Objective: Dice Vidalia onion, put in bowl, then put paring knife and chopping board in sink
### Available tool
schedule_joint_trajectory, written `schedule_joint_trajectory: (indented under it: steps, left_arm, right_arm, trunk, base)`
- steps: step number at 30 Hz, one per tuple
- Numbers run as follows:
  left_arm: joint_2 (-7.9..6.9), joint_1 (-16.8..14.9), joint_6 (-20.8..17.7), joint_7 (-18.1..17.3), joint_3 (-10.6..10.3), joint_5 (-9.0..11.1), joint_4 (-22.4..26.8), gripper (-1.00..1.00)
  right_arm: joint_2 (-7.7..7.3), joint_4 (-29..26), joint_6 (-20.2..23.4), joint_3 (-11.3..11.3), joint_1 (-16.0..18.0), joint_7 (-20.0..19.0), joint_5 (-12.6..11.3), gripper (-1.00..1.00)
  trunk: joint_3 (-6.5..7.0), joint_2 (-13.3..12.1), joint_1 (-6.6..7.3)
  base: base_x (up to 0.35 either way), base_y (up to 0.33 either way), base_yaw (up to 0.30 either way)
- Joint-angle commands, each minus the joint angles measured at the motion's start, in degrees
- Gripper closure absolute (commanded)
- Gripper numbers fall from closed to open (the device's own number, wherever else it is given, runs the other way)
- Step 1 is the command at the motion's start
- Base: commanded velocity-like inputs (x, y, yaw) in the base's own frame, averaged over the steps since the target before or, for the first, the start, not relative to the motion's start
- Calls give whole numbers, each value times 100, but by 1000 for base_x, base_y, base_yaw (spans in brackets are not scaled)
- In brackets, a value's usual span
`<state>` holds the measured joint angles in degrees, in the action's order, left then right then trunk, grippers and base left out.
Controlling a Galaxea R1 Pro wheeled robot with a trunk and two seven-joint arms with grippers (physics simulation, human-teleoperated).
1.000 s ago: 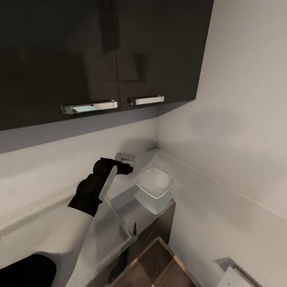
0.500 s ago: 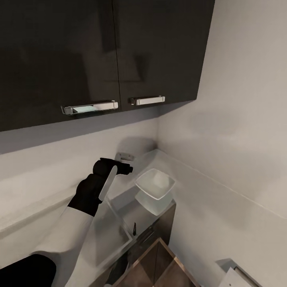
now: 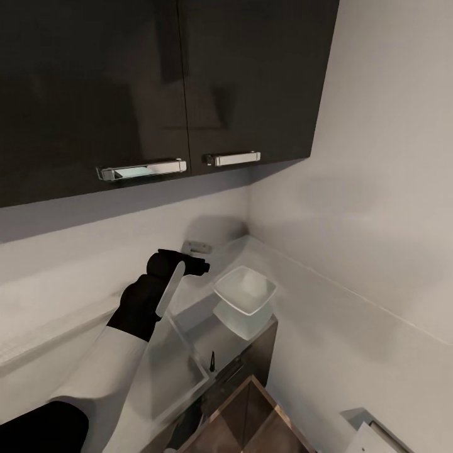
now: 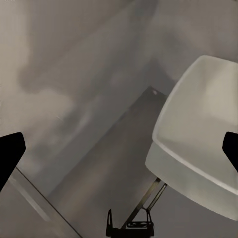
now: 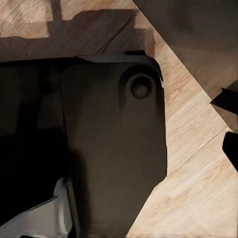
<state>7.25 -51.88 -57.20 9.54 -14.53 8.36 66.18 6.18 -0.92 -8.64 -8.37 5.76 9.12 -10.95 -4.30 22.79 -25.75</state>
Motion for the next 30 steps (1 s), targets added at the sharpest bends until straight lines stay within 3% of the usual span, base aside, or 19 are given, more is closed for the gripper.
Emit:
schedule_joint_trajectory:
  steps: [1, 30]
  left_arm:
    - [0, -6, -19, 57, -6, 60, 5, -100]
    - [5, -6, -19, 49, -15, 62, -88, -100]
  right_arm:
    - [3, 4, -6, -50, -3, 13, -58, -100]
    - [19, 1, 38, -50, -40, 1, -57, -100]
  trunk:
    - [-13, 13, -4]
    - [-94, 13, -4]
  base:
    - [0, 0, 0]
    - [0, 0, 0]
